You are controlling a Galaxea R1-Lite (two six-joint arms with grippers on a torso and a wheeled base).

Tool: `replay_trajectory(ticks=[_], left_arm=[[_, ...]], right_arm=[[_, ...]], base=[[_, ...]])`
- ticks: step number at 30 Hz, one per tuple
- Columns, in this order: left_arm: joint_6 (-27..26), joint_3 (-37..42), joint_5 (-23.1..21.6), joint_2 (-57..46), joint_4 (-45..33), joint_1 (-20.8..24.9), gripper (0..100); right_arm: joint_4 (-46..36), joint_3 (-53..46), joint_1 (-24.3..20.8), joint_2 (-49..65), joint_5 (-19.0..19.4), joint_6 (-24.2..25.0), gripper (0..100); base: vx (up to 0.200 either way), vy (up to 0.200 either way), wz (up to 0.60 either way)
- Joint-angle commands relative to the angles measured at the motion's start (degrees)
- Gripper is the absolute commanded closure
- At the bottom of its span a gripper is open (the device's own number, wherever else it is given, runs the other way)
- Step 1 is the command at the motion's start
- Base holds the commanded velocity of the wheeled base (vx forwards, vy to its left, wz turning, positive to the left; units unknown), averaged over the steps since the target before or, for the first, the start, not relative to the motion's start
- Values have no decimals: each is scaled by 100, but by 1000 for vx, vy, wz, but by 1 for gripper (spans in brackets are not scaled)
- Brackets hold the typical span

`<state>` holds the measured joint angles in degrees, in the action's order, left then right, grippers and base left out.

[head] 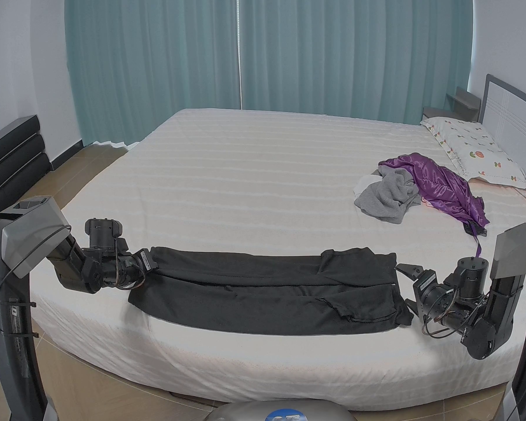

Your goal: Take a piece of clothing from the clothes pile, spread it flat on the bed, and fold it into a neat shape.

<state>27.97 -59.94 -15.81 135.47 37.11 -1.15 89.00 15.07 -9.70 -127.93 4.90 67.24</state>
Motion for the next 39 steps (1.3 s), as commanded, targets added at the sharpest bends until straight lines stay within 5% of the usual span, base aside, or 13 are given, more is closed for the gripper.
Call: replay_trajectory(ticks=[1,10,22,39], left_arm=[[7,44,8,-206,7,-35,100],[7,44,8,-144,7,-44,100],[34,26,8,-74,-11,-44,100],[341,-97,8,-21,60,-26,100]], right_arm=[[82,31,232,5,116,-1,0],[82,75,338,-57,152,-1,0],[73,269,1058,-101,459,-18,0],[82,550,1287,-479,573,-18,0]], base=[[0,0,0],[0,0,0],[-50,0,0],[0,0,0]])
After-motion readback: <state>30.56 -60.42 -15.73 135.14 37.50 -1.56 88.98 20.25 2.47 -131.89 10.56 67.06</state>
